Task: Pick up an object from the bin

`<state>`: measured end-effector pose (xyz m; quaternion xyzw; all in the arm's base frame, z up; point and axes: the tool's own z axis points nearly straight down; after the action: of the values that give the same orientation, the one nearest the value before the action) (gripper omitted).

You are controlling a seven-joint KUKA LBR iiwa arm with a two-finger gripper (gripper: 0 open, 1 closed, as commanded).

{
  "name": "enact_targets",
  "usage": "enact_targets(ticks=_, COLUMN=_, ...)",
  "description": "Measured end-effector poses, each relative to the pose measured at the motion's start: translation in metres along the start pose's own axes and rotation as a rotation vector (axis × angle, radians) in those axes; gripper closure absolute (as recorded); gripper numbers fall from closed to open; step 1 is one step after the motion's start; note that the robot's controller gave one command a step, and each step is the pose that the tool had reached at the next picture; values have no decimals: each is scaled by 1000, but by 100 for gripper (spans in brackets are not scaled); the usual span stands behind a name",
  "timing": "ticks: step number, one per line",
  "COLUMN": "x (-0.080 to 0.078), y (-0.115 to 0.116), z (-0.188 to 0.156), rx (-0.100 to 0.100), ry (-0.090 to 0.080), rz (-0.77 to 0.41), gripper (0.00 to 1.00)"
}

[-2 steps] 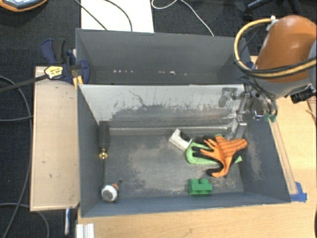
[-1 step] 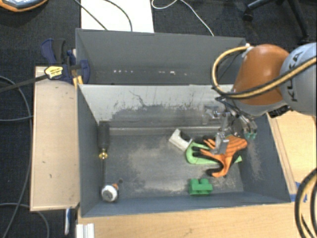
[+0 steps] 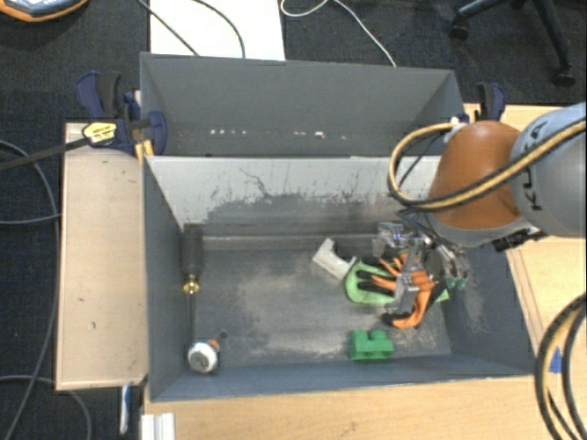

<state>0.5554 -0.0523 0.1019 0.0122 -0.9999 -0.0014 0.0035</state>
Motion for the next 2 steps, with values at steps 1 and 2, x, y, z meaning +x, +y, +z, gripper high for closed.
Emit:
enact_targets(ticks=1, x=-7, y=-22, z=28, rx=2, ry=-12, rz=-36, gripper=100)
enact_targets(ticks=2, x=-7, y=-22, z=28, rx=2, ry=-12, rz=-37, gripper=100)
